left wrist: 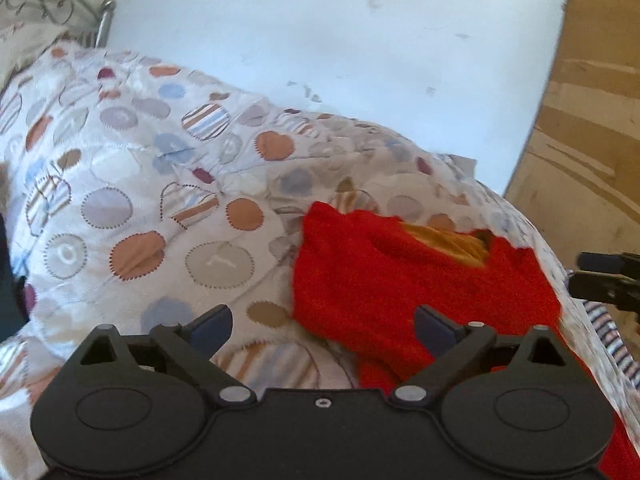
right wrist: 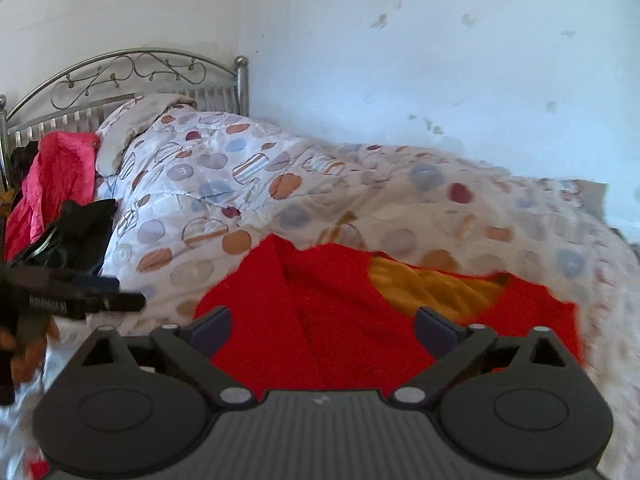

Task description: Fold small clothes

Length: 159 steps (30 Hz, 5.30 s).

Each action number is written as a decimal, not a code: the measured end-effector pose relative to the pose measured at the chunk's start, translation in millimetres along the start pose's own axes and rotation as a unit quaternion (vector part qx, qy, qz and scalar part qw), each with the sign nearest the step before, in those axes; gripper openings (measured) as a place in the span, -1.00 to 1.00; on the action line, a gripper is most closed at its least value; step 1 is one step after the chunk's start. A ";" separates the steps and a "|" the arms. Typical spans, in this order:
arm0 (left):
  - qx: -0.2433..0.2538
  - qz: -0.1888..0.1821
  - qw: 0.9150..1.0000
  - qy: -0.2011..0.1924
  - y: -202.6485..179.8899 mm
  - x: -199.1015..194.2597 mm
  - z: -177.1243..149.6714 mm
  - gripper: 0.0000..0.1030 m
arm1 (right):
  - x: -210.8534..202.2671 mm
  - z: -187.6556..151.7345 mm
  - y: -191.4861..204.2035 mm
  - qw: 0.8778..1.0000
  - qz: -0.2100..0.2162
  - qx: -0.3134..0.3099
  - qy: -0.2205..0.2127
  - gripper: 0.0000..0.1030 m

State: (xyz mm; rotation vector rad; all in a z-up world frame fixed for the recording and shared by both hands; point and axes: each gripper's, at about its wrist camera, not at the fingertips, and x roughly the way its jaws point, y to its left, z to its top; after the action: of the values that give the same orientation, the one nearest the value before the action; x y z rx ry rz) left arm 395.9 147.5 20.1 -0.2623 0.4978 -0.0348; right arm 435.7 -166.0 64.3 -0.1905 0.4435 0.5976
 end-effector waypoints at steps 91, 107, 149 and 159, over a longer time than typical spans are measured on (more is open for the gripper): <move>0.034 -0.010 0.997 0.071 -42.4 -224.6 -178.3 0.96 | -269.6 -275.1 154.1 0.967 -0.115 -0.219 0.060 0.90; 0.124 -0.037 0.989 0.073 -78.9 -216.1 -199.1 0.99 | -248.8 -290.0 169.2 0.937 -0.171 -0.293 0.078 -0.91; 0.201 0.101 0.974 0.032 -104.3 -164.5 -203.7 0.70 | -255.6 -155.8 90.3 0.994 -0.079 -0.027 -0.068 -0.92; 0.314 0.082 0.945 -0.047 -114.3 -183.3 -218.2 0.18 | -267.5 -184.8 95.8 0.993 -0.100 -0.028 -0.048 -0.92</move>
State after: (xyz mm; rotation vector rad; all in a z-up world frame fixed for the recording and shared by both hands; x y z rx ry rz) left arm 134.4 2.4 -49.4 0.4024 0.3901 -0.0181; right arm 118.9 -277.2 17.3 -0.2550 0.3113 0.4198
